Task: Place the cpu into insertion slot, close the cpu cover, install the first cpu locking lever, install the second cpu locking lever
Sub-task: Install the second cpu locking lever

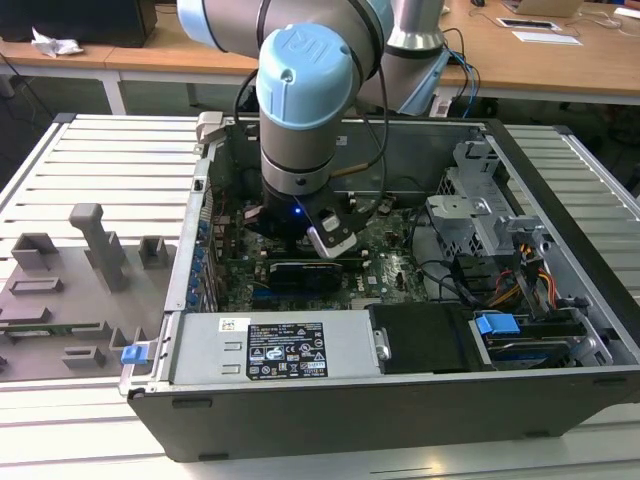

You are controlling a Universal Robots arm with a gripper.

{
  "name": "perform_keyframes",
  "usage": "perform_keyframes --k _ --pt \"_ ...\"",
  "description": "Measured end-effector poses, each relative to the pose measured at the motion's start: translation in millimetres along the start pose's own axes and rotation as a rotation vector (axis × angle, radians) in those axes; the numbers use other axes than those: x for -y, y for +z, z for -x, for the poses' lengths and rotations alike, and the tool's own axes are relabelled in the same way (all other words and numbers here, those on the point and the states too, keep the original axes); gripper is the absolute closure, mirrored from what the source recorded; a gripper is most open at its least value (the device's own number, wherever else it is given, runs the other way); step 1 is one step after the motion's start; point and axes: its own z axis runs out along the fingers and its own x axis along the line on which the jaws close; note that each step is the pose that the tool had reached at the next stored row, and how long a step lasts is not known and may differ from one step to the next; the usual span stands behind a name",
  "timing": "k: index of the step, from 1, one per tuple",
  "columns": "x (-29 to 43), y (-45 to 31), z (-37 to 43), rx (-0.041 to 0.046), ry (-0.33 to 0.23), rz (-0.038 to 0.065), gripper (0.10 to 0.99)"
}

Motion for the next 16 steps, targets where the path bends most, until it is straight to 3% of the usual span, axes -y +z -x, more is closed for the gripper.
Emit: perform_keyframes --k 11,16 --pt "-0.8 -2.4 -1.7 0.0003 0.0 0.0 0.98" --pt "-2.9 -9.7 -1.7 0.0011 0.0 0.0 0.98"
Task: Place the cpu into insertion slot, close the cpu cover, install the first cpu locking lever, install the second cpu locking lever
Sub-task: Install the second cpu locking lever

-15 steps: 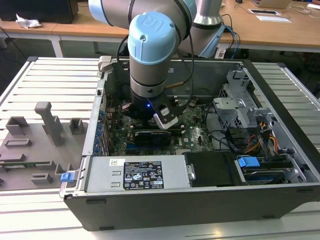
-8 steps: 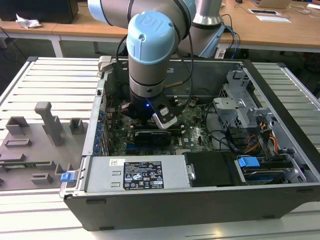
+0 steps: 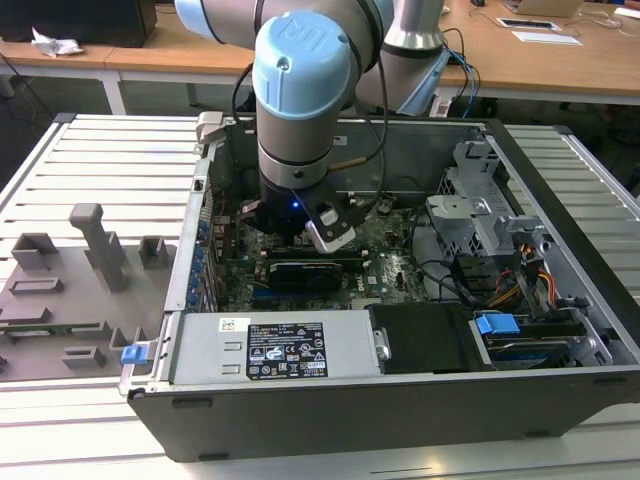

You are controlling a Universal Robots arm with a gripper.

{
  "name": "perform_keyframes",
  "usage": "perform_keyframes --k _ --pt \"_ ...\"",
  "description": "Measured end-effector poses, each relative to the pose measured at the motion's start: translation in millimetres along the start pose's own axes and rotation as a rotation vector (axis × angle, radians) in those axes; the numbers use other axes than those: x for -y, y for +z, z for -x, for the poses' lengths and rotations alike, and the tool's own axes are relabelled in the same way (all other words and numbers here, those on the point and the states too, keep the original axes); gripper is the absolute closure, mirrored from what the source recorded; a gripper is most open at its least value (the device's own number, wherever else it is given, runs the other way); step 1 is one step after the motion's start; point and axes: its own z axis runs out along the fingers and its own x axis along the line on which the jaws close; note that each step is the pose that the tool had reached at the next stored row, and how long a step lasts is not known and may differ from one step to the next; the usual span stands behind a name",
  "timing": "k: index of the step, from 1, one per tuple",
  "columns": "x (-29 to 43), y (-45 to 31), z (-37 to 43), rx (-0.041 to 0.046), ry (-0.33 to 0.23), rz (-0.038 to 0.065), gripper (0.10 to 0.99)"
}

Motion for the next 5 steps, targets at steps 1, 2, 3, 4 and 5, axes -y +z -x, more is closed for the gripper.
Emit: perform_keyframes --k 1,2,3,4,5 --pt "-0.5 -1.8 0.0 0.0 0.0 0.0 0.98" --pt "-0.8 -2.7 0.0 0.0 0.0 0.0 0.98" --pt "-1.0 -3.5 0.0 0.0 0.0 0.0 0.98" --pt "-1.6 -5.7 0.0 0.0 0.0 0.0 0.98" --pt "-1.8 -6.3 0.0 0.0002 0.0 0.0 0.98"
